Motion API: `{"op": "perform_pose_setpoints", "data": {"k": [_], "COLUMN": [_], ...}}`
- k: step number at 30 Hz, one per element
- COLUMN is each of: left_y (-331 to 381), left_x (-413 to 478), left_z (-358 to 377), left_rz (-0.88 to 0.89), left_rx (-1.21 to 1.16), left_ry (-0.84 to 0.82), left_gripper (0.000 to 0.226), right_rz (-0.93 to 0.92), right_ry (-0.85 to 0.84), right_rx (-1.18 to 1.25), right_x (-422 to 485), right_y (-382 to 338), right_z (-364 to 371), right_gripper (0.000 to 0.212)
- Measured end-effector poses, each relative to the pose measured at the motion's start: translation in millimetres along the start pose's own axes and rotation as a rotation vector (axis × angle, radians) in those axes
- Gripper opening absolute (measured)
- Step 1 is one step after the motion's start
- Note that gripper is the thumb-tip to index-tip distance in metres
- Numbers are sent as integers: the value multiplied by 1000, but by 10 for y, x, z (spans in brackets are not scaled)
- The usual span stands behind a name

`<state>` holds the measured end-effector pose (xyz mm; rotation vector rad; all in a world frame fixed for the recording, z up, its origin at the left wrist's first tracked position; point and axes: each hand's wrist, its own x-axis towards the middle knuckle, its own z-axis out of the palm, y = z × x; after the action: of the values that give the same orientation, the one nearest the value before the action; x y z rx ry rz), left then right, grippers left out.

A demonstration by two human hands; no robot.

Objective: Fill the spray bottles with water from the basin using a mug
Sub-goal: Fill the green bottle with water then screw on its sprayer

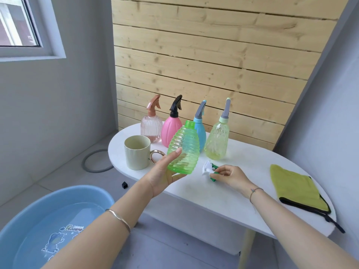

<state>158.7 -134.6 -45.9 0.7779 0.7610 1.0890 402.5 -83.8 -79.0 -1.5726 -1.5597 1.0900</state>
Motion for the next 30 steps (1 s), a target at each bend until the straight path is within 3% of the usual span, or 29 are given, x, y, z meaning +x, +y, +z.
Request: {"op": "perform_pose_setpoints", "data": {"k": [4,8,11,17,21,27,30], "left_y": [17,163,324,546,634,835,907], "left_x": [-31,-97,-195,-509,-814,-1314,-1585], "left_z": [29,66,34,-368,-746,-1278,-1572], "left_rz": [24,113,201,304,322,367,376], "left_rx": [8,41,110,217,231,270,287], "left_ry": [39,46,55,164,296,477,555], "left_gripper": [84,72,73,78,79,81,96], "right_rz": [-63,-263,-310,-219,-146,-177,-250], "right_ry": [27,242,192,78,26,89,85], "right_rx": [-116,-262,-125,152,214,258,291], "right_x": [-17,31,96,179,205,127,55], "right_y": [-40,-215,-447,-769,-780,-833,-997], "right_z": [32,179,483,1159,1527,1868,2026], "right_gripper": [22,23,21,26,31,34,28]}}
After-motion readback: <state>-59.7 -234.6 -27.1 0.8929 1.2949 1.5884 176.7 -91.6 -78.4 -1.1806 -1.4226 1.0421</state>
